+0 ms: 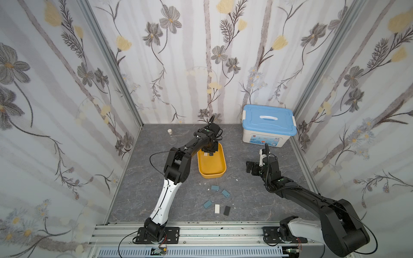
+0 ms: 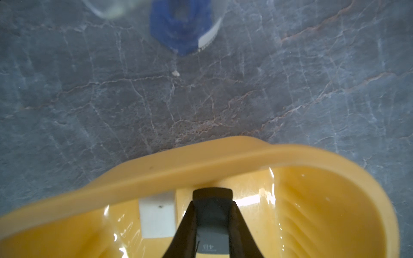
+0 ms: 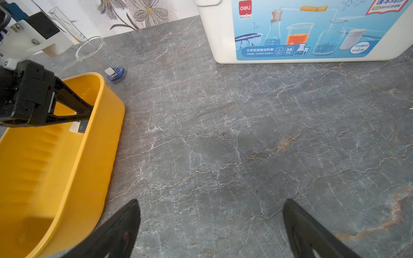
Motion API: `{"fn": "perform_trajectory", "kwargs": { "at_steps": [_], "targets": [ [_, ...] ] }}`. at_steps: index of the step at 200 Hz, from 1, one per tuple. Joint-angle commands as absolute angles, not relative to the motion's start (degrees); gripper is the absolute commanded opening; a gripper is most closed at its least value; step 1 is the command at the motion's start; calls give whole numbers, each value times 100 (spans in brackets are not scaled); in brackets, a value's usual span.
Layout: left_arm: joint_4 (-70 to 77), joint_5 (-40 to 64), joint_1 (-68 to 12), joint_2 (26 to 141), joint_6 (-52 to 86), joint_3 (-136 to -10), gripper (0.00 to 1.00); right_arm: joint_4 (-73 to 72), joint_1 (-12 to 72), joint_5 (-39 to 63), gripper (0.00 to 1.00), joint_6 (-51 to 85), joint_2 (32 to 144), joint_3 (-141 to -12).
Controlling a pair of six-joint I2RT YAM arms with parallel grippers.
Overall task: Put the eraser in the storage box
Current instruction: Place the eraser in the storage box.
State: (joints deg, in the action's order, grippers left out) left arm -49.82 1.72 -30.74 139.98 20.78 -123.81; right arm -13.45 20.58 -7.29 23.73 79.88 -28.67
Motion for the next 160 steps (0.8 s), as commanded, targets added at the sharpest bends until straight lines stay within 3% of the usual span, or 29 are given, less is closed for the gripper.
{"fn": "perform_trajectory", "kwargs": {
  "at_steps": [1,59,95,160],
  "targets": [
    [-5092,123,-3061,14118,2083,-12560,24,-1635,2056,-759,100,2426,8023,-2878],
    [-5177,88,-3024,14300,2100,-12735,27,-1649,2056,-730,100,2433,8060,-2883],
    [-5214,78,-3025,14293,2101,-12753,45,-1652,2052,-634,100,2452,8096,-2907],
    [-5164,231,-3048,14096,2184,-12771,56,-1529,2270,-440,100,2008,7942,-2966]
  ]
}}
